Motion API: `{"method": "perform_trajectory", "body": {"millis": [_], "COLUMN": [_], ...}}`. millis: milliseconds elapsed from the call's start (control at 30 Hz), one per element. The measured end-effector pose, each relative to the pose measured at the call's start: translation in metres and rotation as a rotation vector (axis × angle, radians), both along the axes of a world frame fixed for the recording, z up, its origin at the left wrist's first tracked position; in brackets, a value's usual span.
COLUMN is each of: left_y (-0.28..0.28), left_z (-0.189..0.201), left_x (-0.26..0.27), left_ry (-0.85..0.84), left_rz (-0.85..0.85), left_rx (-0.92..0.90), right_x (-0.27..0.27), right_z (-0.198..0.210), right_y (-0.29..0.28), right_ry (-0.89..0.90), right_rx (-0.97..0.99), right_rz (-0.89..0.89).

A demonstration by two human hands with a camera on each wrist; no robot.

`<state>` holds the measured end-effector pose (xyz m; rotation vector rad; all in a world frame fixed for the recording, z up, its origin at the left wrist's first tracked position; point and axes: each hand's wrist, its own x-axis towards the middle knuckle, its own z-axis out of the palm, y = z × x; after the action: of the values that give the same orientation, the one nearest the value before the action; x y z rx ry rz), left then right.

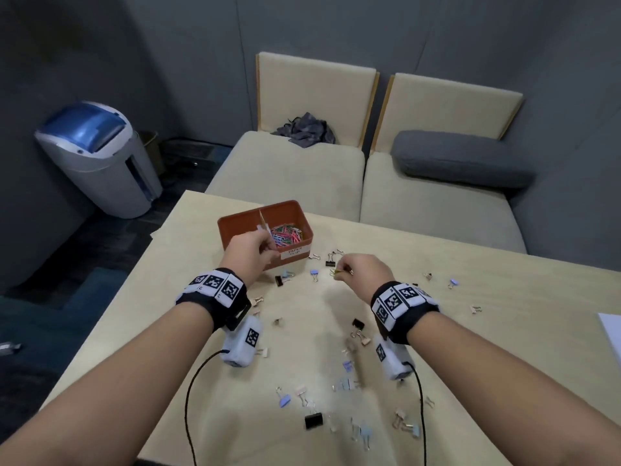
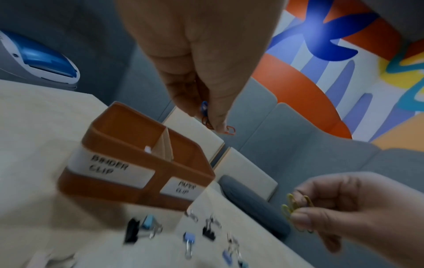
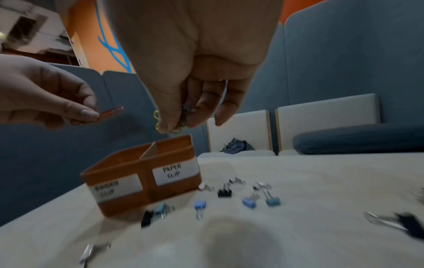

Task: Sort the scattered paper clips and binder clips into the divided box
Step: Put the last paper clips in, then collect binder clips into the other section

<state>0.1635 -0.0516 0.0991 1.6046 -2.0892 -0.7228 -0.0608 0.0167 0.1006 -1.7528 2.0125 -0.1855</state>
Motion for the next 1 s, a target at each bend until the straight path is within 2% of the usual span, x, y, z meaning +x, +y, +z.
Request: {"method": "perform_trajectory", "body": {"millis": [200, 367, 500, 633, 800, 900, 1000], "left_y": [-0.068, -0.111, -0.130, -0.133, -0.107, -0.081, -0.052], "left_z": [-0.002, -0.027, -0.049, -0.057, -0.041, -0.037, -0.047], "left_x": [-0.013, -0.028, -0.035, -0.035, -0.021, -0.005, 0.015], "left_ry": [-0.019, -0.046, -0.086, -0.080, 0.040, 0.071, 0.074], "left_rz": [0.077, 0.118, 0.097, 0.022, -0.051, -0.127, -0.162], "left_rx": [0.026, 0.110, 0.176, 0.194, 0.104, 0.072, 0.098], "right_x": [0.027, 0.041, 0.040, 0.036, 0.032, 0.028, 0.029], "right_z": [0.002, -0.027, -0.051, -0.064, -0.060, -0.066, -0.082], "right_y": [-0.100, -0.164, -0.189, -0.187, -0.149, -0.117, -0.093], "right_ry": [-0.068, -0.074, -0.113, -0.193, -0.273, -0.319, -0.201], "right_rx": [-0.036, 0.015, 0.044, -0.021, -0.168, -0.081, 0.103], "right_rz": [0.021, 0.017, -0.003, -0.011, 0.019, 0.107, 0.217]}}
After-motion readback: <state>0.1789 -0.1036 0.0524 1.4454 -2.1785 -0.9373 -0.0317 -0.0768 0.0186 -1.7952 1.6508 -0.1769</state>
